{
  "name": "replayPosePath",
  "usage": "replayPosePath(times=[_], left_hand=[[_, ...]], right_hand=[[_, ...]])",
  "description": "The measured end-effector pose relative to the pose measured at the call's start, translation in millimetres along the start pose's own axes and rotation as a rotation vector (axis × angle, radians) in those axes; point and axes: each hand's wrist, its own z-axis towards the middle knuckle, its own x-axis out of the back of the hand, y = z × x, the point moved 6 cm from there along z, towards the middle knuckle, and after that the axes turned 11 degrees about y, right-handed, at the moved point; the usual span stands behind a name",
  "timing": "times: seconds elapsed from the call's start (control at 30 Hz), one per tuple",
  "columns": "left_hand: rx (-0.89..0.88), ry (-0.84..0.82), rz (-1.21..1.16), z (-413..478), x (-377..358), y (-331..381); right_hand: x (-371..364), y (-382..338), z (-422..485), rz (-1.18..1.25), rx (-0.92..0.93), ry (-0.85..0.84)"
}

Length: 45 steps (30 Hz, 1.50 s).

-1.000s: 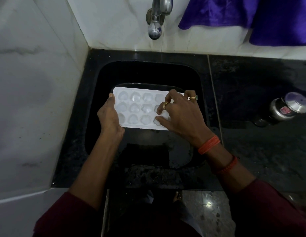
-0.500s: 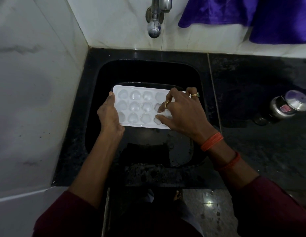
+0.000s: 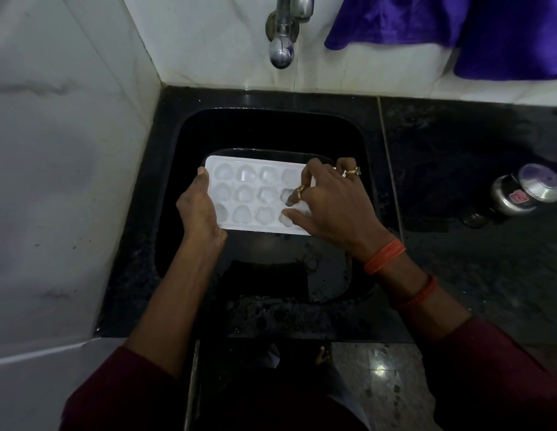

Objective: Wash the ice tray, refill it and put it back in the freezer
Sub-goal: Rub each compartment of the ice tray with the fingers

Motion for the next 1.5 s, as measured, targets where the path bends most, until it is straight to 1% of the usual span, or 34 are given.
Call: replayPosePath(times=[0.17,0.37,0.5,0.67,0.87,0.93,1.03,1.1,1.17,1.3,1.43,1.5], left_hand=[[0.003,-0.002,0.004,0.4,1.2,-0.5],[0.0,0.003,0.005,-1.8,-0.1,1.4],[-0.003,0.002,0.011,-0.4,1.1,0.5],[0.003,0.008,0.015,1.0,1.2,-0.3],[0.0,0.025,0.008,2.0,2.0,0.9],[0.0,0.035,0.013,3.0,3.3,0.8],[0.002,0.041,0.011,3.5,3.2,0.8],[0.001,0.042,0.008,4.0,2.4,0.9],[-0.002,0.041,0.004,5.1,2.0,1.4],[-0.003,0.041,0.003,6.0,1.6,2.3],[-0.007,0.022,0.003,6.6,0.7,2.6],[-0.011,0.02,0.004,5.8,0.4,3.0]], right_hand=[[2.6,2.0,0.6,-0.026,0.0,0.014],[-1.3,1.9,0.1,-0.084,0.028,-0.046],[-1.4,2.4,-0.7,-0.09,0.044,-0.046],[1.5,5.1,0.8,-0.086,-0.011,-0.018],[-8.7,1.2,-5.7,-0.076,-0.014,-0.087],[-7.0,0.6,-7.2,-0.065,-0.035,-0.056],[0.4,-2.0,-8.5,-0.001,-0.077,0.06],[4.9,-6.2,-9.6,0.055,-0.071,0.121],[6.3,-10.1,-12.6,0.112,-0.045,0.134],[4.8,-12.5,-20.8,0.145,0.004,0.098],[-5.0,-13.1,-22.8,0.131,0.059,-0.025],[-9.1,-13.3,-23.2,0.121,0.065,-0.048]])
